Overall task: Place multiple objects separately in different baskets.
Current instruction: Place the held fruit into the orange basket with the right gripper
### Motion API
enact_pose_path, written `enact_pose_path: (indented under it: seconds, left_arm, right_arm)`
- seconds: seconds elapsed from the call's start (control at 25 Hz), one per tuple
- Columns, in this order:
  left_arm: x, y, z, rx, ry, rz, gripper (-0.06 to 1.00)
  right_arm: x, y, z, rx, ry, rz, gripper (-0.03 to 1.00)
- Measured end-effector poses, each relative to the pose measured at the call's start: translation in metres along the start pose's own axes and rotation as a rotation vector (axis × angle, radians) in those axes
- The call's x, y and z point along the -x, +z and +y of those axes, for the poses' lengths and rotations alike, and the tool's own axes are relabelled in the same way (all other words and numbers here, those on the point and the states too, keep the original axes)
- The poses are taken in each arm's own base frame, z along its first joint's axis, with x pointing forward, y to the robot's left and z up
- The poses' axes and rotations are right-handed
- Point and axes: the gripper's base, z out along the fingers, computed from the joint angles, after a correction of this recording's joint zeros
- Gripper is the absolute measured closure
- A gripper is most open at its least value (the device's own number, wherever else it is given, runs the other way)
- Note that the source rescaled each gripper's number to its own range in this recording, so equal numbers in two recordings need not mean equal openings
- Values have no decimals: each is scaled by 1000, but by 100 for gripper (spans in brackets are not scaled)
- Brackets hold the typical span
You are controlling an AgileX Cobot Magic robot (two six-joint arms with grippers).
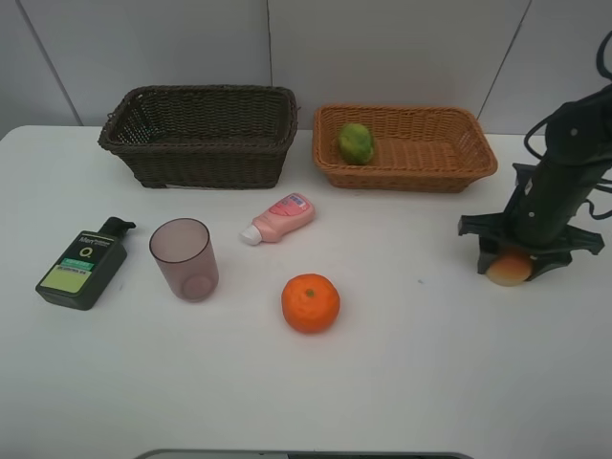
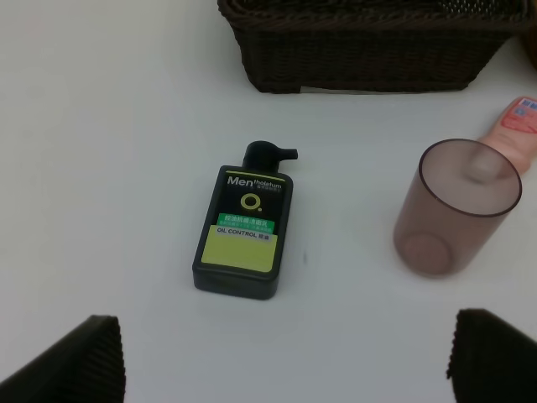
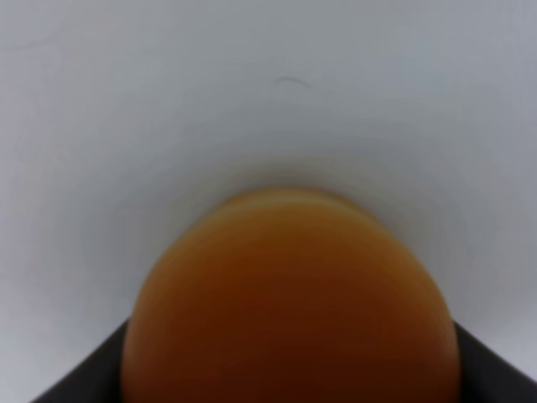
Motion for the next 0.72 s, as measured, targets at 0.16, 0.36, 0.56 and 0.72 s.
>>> enact_pose_path:
  seconds: [0.16,0.36,0.56,0.72]
  left_arm:
    - [0,0,0,0,0,0,-5]
    - [0,0,0,0,0,0,-5]
    - [0,0,0,0,0,0,-5]
    - [0,0,0,0,0,0,-5]
  right_arm:
    - [-2,-12,-2,-11,-42,-10,96]
    - [-1,-33,1,-20,-117,16,96]
    - [5,-53,17,-22,-200,32,96]
    - [16,-73,39,12,-235,-26,96]
